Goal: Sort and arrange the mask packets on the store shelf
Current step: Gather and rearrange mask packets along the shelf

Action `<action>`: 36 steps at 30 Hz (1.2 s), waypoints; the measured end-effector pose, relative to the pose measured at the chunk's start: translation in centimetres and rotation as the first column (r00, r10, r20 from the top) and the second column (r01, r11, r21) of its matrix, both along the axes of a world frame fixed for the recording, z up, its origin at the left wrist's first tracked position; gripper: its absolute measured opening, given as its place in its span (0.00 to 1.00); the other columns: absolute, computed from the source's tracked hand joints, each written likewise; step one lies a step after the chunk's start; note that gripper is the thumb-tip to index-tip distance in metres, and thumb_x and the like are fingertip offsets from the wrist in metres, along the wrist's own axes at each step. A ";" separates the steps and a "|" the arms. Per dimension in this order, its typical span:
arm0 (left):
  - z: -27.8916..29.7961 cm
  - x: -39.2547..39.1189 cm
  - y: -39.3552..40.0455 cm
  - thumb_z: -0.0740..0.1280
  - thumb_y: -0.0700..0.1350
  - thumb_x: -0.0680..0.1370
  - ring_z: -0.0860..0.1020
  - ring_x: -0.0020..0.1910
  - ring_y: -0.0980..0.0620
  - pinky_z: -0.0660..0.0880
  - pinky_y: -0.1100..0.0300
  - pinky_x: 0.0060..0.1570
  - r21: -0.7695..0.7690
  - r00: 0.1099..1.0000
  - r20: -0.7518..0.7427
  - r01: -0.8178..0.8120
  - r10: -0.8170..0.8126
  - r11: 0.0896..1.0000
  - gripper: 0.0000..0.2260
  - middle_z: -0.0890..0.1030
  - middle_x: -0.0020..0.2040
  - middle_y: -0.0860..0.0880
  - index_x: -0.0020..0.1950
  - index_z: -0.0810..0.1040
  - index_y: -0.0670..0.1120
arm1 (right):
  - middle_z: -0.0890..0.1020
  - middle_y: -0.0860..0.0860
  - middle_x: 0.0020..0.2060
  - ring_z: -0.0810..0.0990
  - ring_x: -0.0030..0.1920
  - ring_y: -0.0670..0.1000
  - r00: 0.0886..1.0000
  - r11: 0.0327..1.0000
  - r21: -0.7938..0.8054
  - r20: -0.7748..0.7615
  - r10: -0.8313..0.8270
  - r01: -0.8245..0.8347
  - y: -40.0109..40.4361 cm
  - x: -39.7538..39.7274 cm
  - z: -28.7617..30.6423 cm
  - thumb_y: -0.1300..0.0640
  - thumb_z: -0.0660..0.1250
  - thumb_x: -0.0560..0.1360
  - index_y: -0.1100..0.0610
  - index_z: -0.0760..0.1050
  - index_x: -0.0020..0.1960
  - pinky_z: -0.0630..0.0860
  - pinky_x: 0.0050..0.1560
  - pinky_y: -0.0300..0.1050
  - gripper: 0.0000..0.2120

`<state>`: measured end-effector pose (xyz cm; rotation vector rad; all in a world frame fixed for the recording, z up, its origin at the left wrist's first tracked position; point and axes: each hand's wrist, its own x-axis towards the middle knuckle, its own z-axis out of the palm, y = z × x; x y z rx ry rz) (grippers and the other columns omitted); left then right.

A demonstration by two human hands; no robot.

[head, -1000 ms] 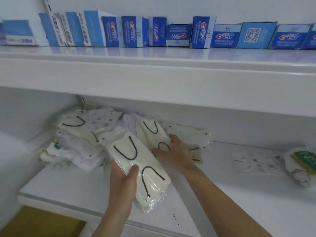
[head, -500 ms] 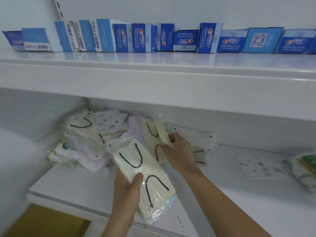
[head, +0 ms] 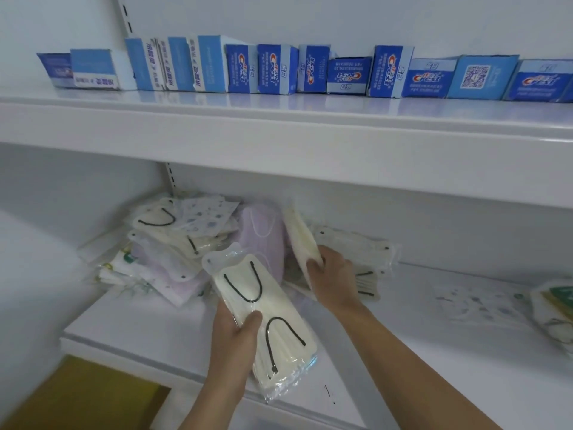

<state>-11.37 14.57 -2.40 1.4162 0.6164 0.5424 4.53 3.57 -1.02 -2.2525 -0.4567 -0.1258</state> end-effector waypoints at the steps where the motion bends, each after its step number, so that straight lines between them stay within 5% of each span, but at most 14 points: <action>1: 0.2 -0.1 -0.1 0.66 0.31 0.77 0.83 0.54 0.53 0.78 0.42 0.61 -0.001 1.000 0.007 0.002 -0.002 1.000 0.23 0.85 0.54 0.54 0.63 0.76 0.57 | 0.73 0.49 0.33 0.73 0.35 0.56 0.999 0.999 0.031 0.028 -0.022 0.021 -0.6 0.0 0.3 0.61 0.63 0.78 0.56 0.70 0.44 0.65 0.33 0.45 0.05; 6: 1.4 1.0 -2.2 0.66 0.34 0.80 0.82 0.58 0.54 0.75 0.45 0.64 -0.049 0.995 0.085 0.061 -0.057 0.997 0.21 0.84 0.57 0.56 0.66 0.75 0.57 | 0.83 0.46 0.46 0.79 0.41 0.45 0.981 0.992 0.128 0.195 -0.003 -0.023 -4.7 -3.5 1.6 0.59 0.61 0.82 0.50 0.78 0.66 0.69 0.39 0.31 0.15; 9: 2.9 2.8 -5.4 0.65 0.48 0.81 0.83 0.60 0.47 0.75 0.46 0.63 -0.372 0.958 0.216 0.260 -0.189 0.891 0.14 0.85 0.59 0.46 0.67 0.78 0.50 | 0.81 0.45 0.53 0.79 0.48 0.47 0.937 0.993 -0.021 0.328 0.118 -0.118 -6.7 -6.5 0.1 0.55 0.61 0.78 0.49 0.78 0.66 0.75 0.46 0.39 0.18; 11: 2.7 4.0 -7.6 0.67 0.51 0.79 0.83 0.58 0.42 0.77 0.47 0.58 -0.433 0.941 0.233 0.326 -0.245 0.841 0.18 0.84 0.59 0.40 0.66 0.78 0.45 | 0.79 0.43 0.55 0.78 0.53 0.47 0.952 0.988 -0.065 0.264 0.154 -0.142 -8.2 -7.4 -0.9 0.49 0.61 0.76 0.48 0.77 0.66 0.76 0.53 0.42 0.20; 14: 1.4 5.3 -10.3 0.67 0.34 0.79 0.85 0.52 0.39 0.81 0.49 0.48 -0.314 0.952 0.176 0.297 -0.252 0.902 0.15 0.84 0.56 0.36 0.65 0.76 0.43 | 0.79 0.37 0.58 0.75 0.60 0.41 0.990 0.988 0.097 0.090 0.108 -0.117 -11.7 -7.8 -1.2 0.43 0.62 0.75 0.44 0.79 0.63 0.71 0.60 0.37 0.18; 16: 0.6 5.8 -11.8 0.64 0.28 0.77 0.85 0.49 0.38 0.82 0.49 0.45 -0.296 0.940 0.163 0.336 -0.300 0.894 0.17 0.85 0.52 0.36 0.62 0.77 0.42 | 0.77 0.35 0.59 0.73 0.63 0.41 0.997 0.979 0.199 0.043 -0.062 0.052 -14.5 -7.4 -1.5 0.43 0.66 0.72 0.42 0.78 0.61 0.68 0.59 0.32 0.18; 20: 0.8 6.1 -16.2 0.66 0.27 0.75 0.86 0.47 0.39 0.81 0.44 0.51 -0.307 0.902 0.197 0.428 -0.383 0.850 0.18 0.87 0.48 0.41 0.57 0.79 0.46 | 0.78 0.40 0.56 0.81 0.52 0.41 0.945 0.911 0.286 -0.230 -0.234 0.296 -20.0 -6.8 -1.2 0.49 0.81 0.64 0.41 0.70 0.67 0.79 0.49 0.37 0.35; 23: 0.5 6.3 -19.3 0.73 0.31 0.70 0.84 0.53 0.37 0.80 0.41 0.54 -0.410 0.863 0.252 0.504 -0.437 0.760 0.24 0.85 0.54 0.39 0.64 0.77 0.45 | 0.86 0.47 0.42 0.85 0.38 0.45 0.876 0.799 0.393 -0.360 -0.321 0.455 -23.9 -7.0 -0.7 0.55 0.82 0.65 0.50 0.78 0.57 0.81 0.37 0.41 0.23; 26: 0.3 6.1 -22.6 0.74 0.32 0.66 0.84 0.54 0.37 0.81 0.44 0.49 -0.466 0.819 0.267 0.571 -0.508 0.676 0.28 0.85 0.56 0.38 0.66 0.77 0.44 | 0.87 0.50 0.36 0.86 0.36 0.52 0.820 0.665 0.487 -0.412 -0.398 0.567 -27.7 -7.8 -0.9 0.57 0.79 0.69 0.54 0.81 0.48 0.83 0.39 0.52 0.11; 29: 0.4 5.8 -27.1 0.69 0.27 0.73 0.85 0.52 0.41 0.79 0.45 0.52 -0.410 0.821 0.241 0.569 -0.517 0.713 0.23 0.86 0.54 0.41 0.65 0.77 0.45 | 0.82 0.50 0.28 0.78 0.29 0.50 0.798 0.575 0.553 -0.418 -0.434 0.603 -31.6 -9.0 -1.0 0.58 0.76 0.71 0.58 0.80 0.38 0.75 0.31 0.45 0.07; 33: 0.7 5.1 -34.1 0.69 0.28 0.76 0.86 0.49 0.44 0.82 0.49 0.44 -0.349 0.845 0.225 0.535 -0.486 0.769 0.21 0.87 0.51 0.45 0.63 0.77 0.49 | 0.85 0.58 0.35 0.82 0.34 0.55 0.845 0.638 0.567 -0.451 -0.288 0.520 -37.4 -11.0 -0.3 0.54 0.76 0.68 0.61 0.81 0.41 0.78 0.36 0.49 0.10; 36: 1.2 4.6 -39.8 0.72 0.31 0.74 0.86 0.52 0.42 0.81 0.44 0.52 -0.324 0.830 0.223 0.558 -0.511 0.764 0.22 0.86 0.53 0.45 0.63 0.77 0.50 | 0.85 0.58 0.36 0.84 0.35 0.53 0.847 0.625 0.580 -0.436 -0.304 0.522 -42.8 -12.3 -0.1 0.60 0.76 0.73 0.59 0.82 0.40 0.79 0.36 0.44 0.05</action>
